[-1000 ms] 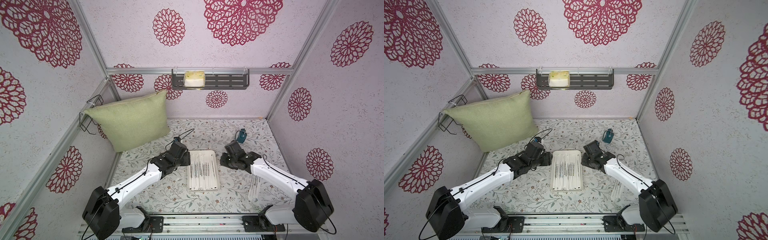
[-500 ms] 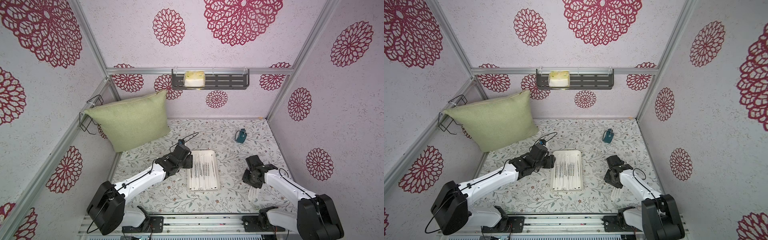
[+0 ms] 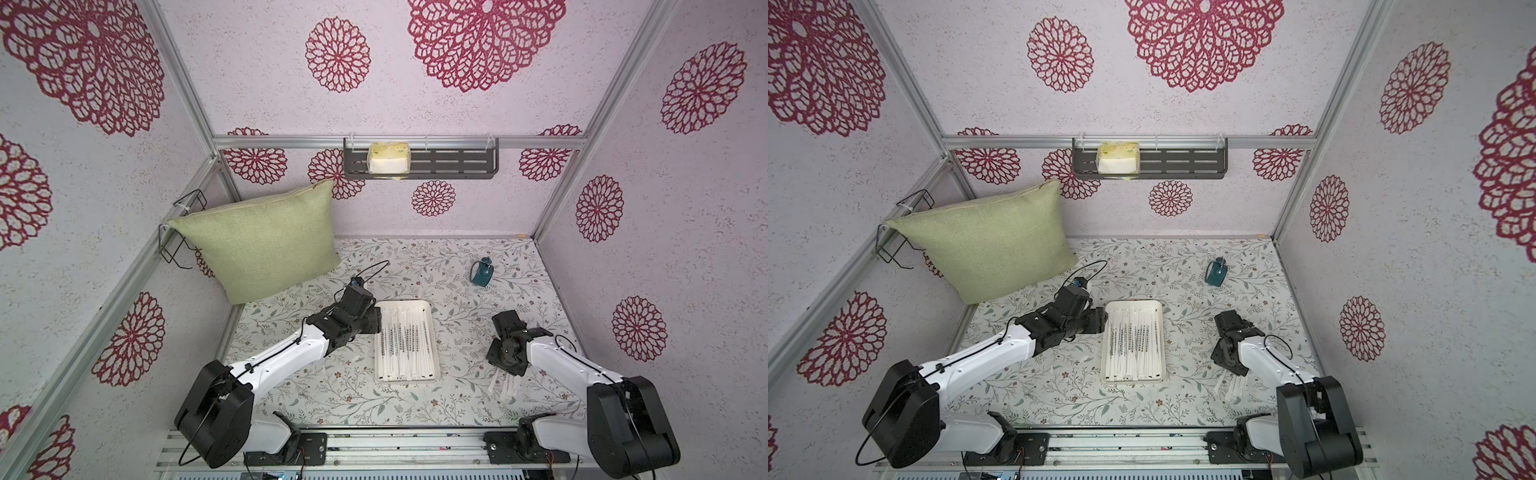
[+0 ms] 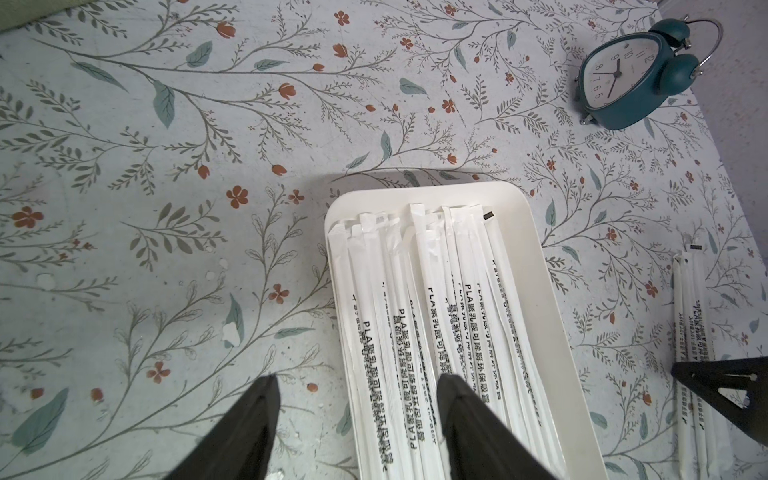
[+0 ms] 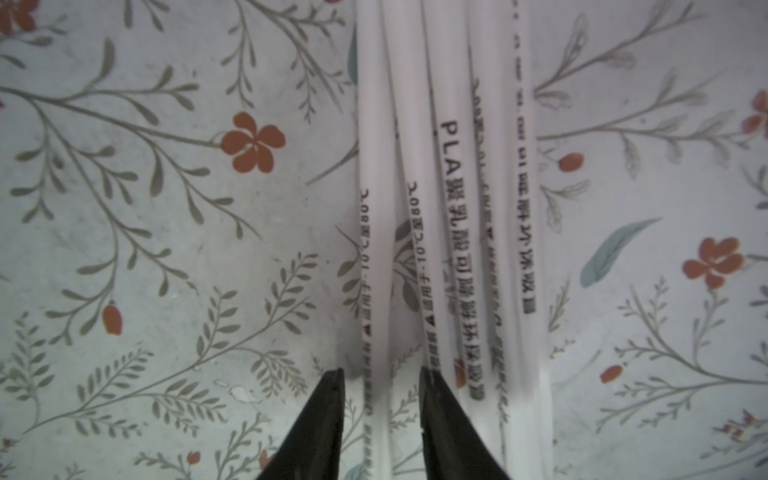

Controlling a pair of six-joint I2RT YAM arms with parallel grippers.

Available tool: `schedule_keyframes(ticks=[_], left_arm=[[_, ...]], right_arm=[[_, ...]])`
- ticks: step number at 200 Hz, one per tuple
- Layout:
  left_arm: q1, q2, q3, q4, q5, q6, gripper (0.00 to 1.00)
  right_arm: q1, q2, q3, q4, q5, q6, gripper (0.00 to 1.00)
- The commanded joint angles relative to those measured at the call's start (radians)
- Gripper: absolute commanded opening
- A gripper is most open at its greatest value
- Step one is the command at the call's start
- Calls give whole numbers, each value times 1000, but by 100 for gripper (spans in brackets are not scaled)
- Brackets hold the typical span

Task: Put the straws into the storage box
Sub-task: Pick up the straw from the center of the board, then place the straw in the storage box.

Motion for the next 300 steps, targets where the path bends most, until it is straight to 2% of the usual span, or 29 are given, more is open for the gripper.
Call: schedule_keyframes(ticks=[1, 20, 46, 102, 137, 189, 228, 263, 300], left_arm=[[7, -2, -14, 30, 10, 1, 67], [10, -10, -20, 26, 5, -2, 67], [17, -22, -35, 24, -8, -15, 67], [106, -87, -82, -83, -31, -123, 66], [139, -171, -123, -101, -23, -147, 66], [143, -232, -158, -106, -15, -173, 66], [143, -242, -167, -116, -3, -172, 66], [143, -250, -183, -106, 6, -175, 66], [143, -260, -176, -104, -1, -167, 66]], right_arm=[[-3, 6, -13, 32, -19, -11, 28], [24, 4, -4, 35, -31, -17, 21], [131, 18, 62, 14, -27, -7, 14], [512, 143, 407, 24, -40, 110, 11], [681, 299, 535, 196, -82, 198, 11], [734, 461, 557, 325, -183, 250, 11], [735, 512, 565, 314, -178, 254, 12], [730, 548, 580, 298, -188, 255, 19], [727, 493, 617, 223, -151, 244, 31]])
